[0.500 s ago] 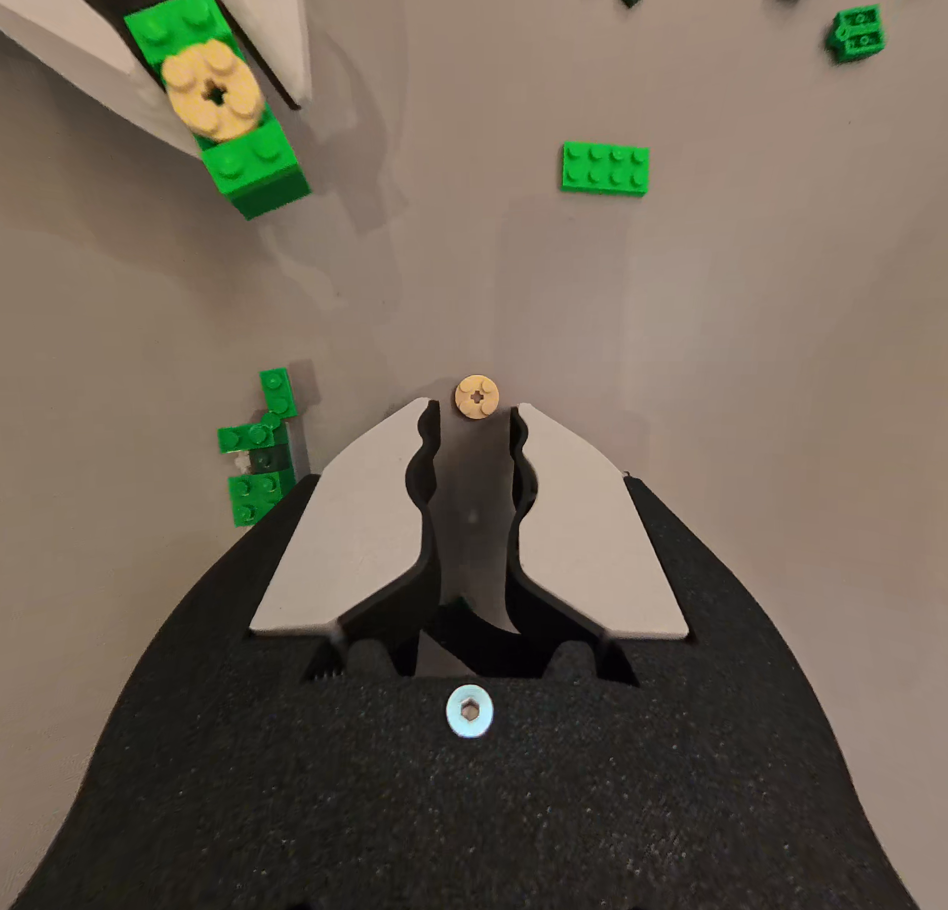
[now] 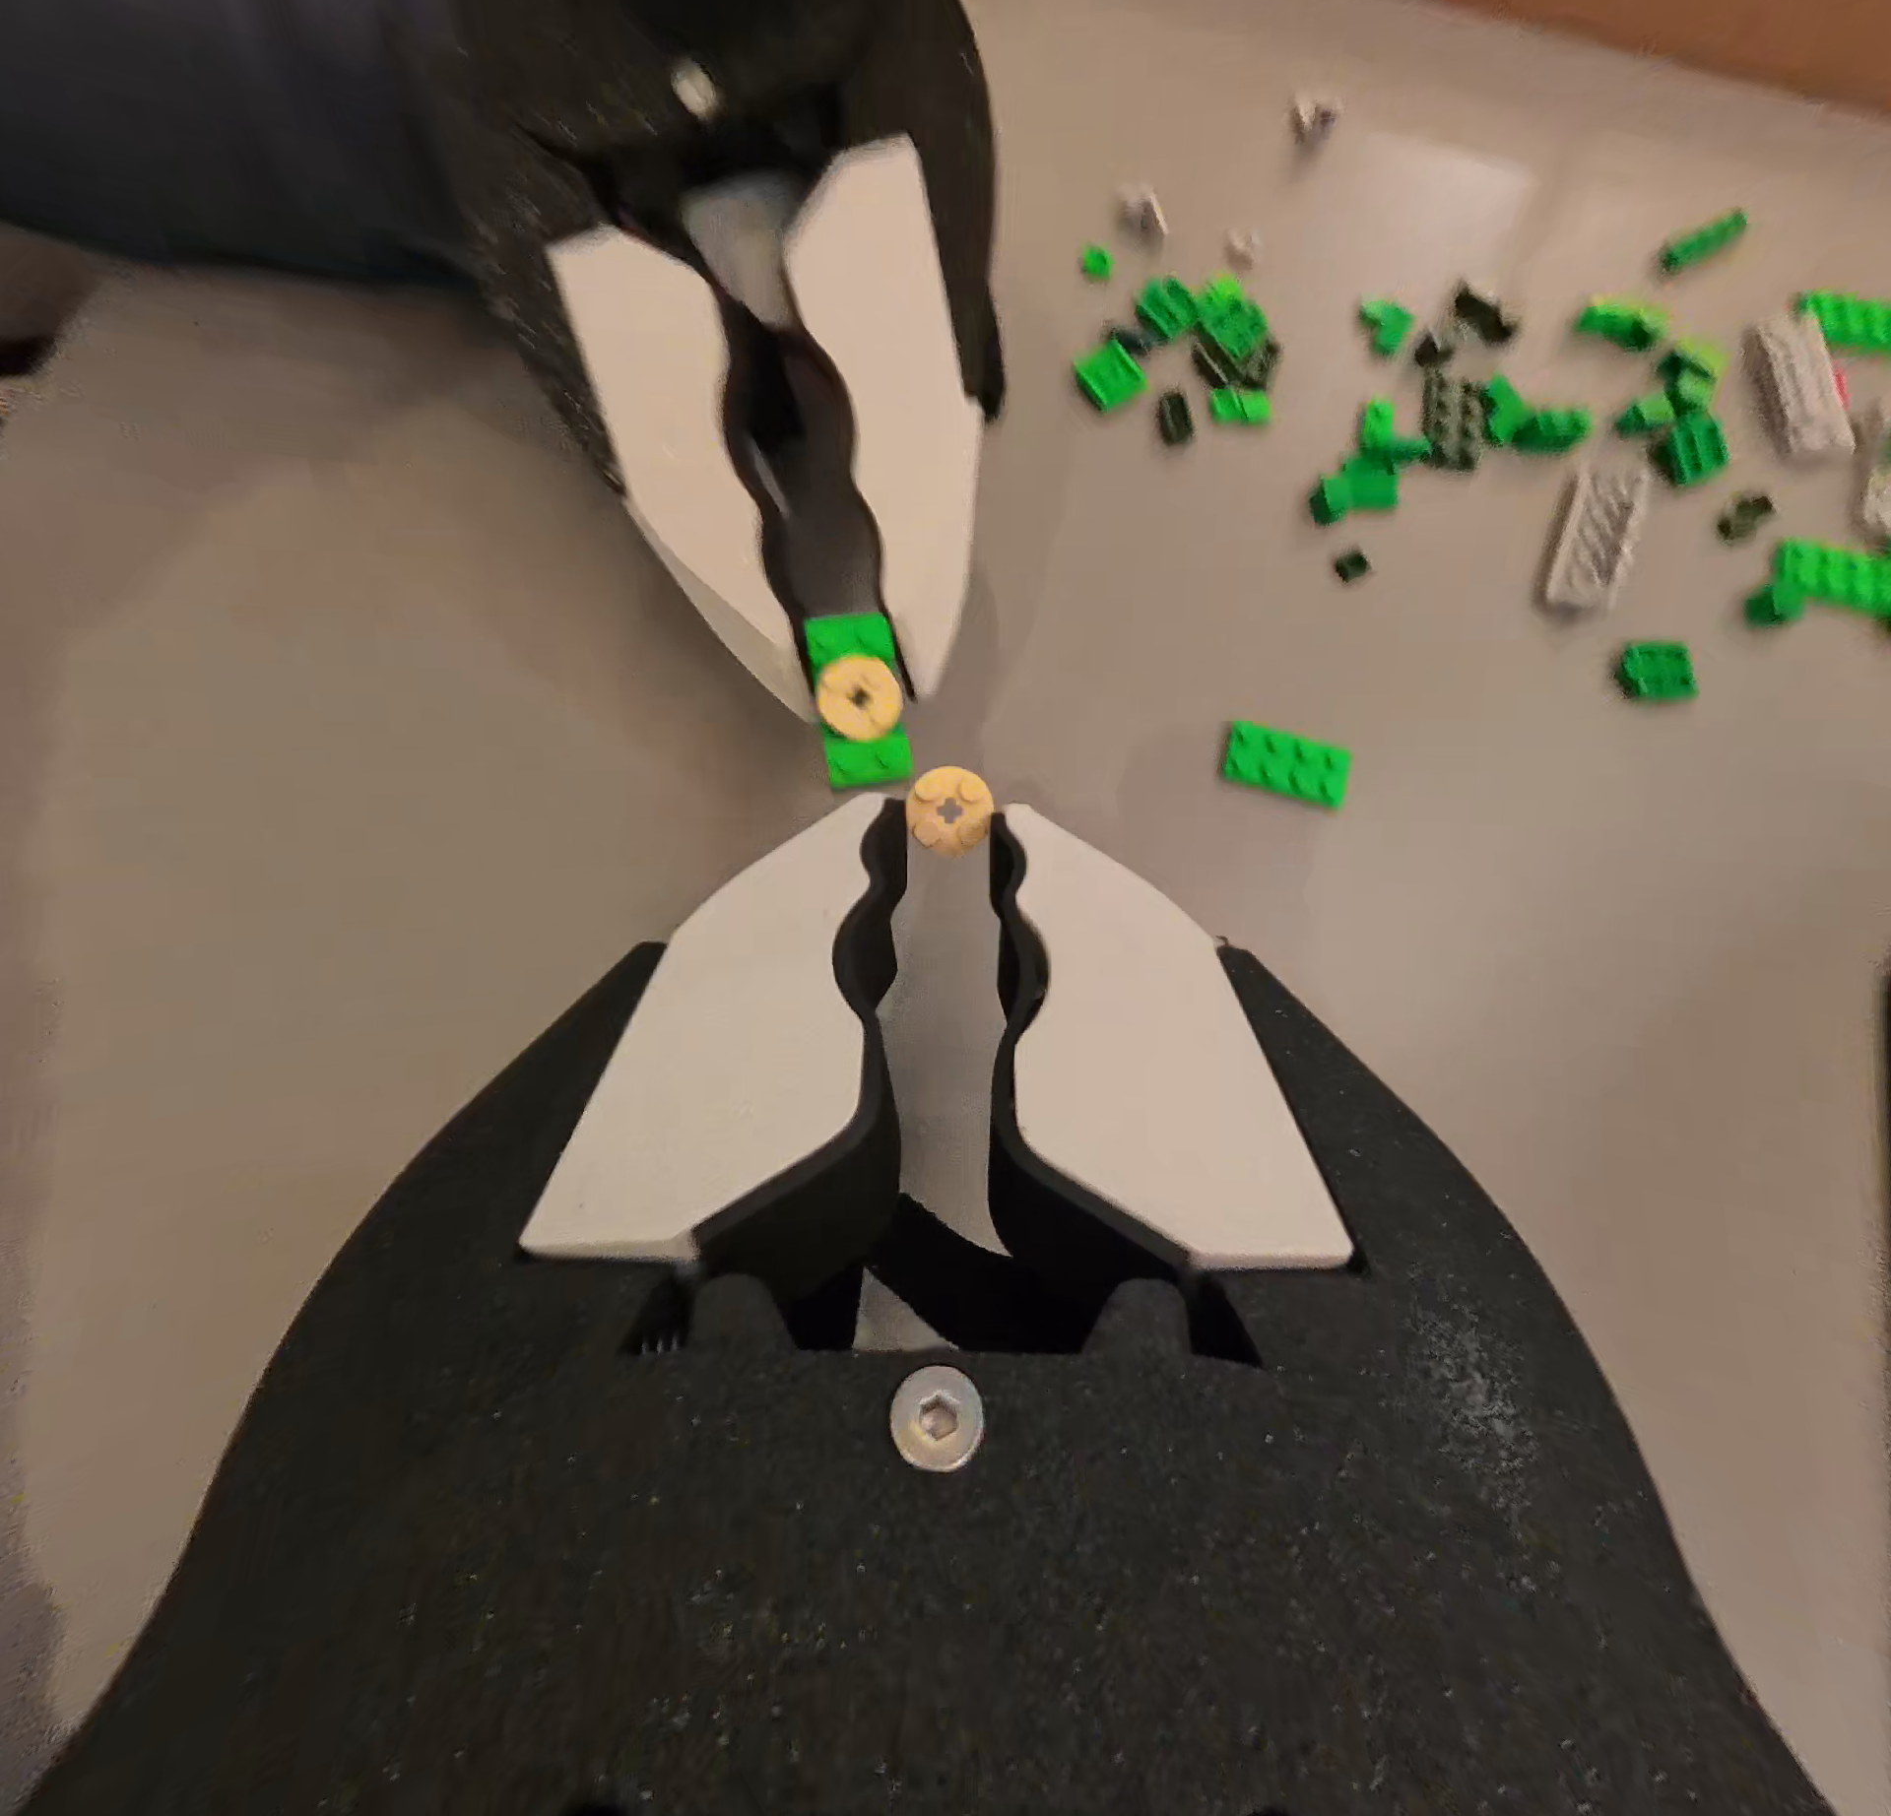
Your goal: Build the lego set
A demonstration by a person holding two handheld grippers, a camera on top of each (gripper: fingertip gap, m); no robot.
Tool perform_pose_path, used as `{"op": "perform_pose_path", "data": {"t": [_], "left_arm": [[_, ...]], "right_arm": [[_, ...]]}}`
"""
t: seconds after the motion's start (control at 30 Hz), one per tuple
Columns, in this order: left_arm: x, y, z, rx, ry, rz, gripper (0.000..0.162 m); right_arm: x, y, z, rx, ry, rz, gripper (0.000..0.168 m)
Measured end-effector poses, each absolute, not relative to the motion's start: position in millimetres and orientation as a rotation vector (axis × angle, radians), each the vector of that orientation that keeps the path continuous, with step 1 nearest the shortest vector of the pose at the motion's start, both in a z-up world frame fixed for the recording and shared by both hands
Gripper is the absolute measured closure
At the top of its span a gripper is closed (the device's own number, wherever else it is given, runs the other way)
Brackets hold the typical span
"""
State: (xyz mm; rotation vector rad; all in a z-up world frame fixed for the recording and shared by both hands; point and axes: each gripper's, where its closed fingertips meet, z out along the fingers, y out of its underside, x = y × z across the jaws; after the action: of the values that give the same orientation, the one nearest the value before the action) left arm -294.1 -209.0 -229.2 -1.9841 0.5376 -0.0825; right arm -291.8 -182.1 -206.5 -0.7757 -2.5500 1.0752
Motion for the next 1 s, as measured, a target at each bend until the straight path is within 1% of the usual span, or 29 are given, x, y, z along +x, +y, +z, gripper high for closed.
{"op": "perform_pose_path", "data": {"t": [0.17, 0.47, 1.0], "left_arm": [[-291, -209, -230, -1.986, 0.546, -0.104, 0.144], [-287, -210, -228, -1.972, 0.572, -0.107, 0.144], [-284, -210, -228, -1.967, 0.589, -0.106, 0.144]], "right_arm": [[-285, -205, -198, -0.644, -2.633, 1.132, 0.153], [-285, -210, -208, -0.598, -2.707, 1.032, 0.153], [-282, -211, -209, -0.485, -2.749, 0.899, 0.153]]}}
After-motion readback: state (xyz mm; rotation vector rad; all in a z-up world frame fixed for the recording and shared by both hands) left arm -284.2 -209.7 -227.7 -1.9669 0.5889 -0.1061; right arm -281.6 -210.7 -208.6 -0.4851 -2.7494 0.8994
